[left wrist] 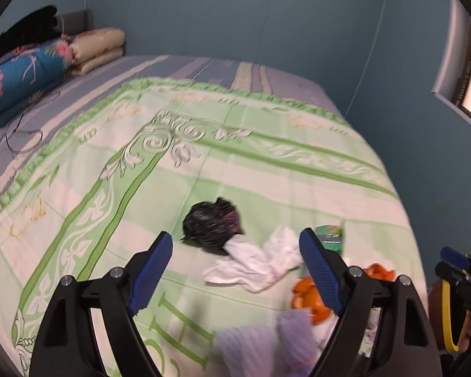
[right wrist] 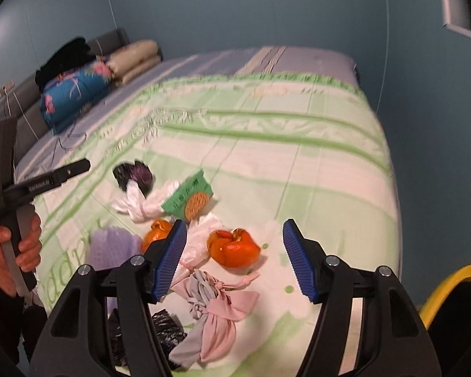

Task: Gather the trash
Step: 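Grasp the black plastic bag with the left tool while the right tool grasps orange peel, then carry the black bag and orange peel over the yellow bin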

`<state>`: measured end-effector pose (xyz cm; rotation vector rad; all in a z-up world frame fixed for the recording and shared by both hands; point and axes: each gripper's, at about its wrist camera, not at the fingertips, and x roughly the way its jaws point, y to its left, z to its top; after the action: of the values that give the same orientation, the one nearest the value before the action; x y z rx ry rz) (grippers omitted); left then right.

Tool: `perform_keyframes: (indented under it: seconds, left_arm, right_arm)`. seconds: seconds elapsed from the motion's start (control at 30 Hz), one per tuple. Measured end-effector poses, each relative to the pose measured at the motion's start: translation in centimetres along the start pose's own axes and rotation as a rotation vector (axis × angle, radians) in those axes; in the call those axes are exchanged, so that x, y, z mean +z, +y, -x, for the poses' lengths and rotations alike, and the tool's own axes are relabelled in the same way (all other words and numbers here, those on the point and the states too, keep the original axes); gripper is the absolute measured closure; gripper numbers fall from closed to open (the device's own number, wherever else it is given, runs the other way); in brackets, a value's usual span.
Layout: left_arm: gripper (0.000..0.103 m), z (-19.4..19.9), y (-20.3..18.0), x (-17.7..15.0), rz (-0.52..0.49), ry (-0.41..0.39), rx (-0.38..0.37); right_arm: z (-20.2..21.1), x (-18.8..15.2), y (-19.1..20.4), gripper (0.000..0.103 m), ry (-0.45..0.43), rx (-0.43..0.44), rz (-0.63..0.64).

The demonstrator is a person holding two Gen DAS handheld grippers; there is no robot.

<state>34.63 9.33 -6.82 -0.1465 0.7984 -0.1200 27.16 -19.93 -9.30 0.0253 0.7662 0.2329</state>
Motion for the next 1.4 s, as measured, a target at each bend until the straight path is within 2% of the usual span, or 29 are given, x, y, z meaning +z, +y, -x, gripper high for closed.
perform_keyframes:
  seconds: [0.3,0.63,0.87,0.93,1.0,1.1,1.2,1.4]
  left_arm:
    - [0.024,-5.8,2.7,0.2,0.019,0.080,0.071]
    - [0.024,-10.1,4.2,0.7,0.089,0.136,0.082]
    - [0.040,-12.1,3.7,1.0,0.094,0.154,0.062]
    - [0.048,-12.4,3.5,1.2,0.096,0.154,0.045]
    - [0.061,-12.6,3.3,1.2,0.093,0.152,0.035]
    - [0.069,-12.4,2.7,1.1,0.066,0.137,0.040]
    - [0.076,-12.0,2.5,1.0,0.056,0.119,0.050]
    - [0.079,-10.6,3.1,1.3,0.064,0.088,0.067]
  right_arm:
    - [-6.4,-1.1,-0.3,0.043,0.120,-0.011,-0.021]
    - [-9.3,-2.3,-1.1,0.043,0.200,0.007,-0.034]
    - [-10.2,-2.3,-0.2,0.052,0.219,0.033,0.001]
    - [-10.6,-2.3,0.1,0.056,0.228,0.045,0.010]
    - [-10.7,-2.3,0.3,0.059,0.225,0.042,0.019]
    - [-10.3,-2.2,0.3,0.066,0.204,0.052,0.023]
    - [-9.9,-2.0,0.2,0.069,0.189,0.062,0.020]
    - [-7.9,-1.5,0.2,0.072,0.108,0.073,0.027]
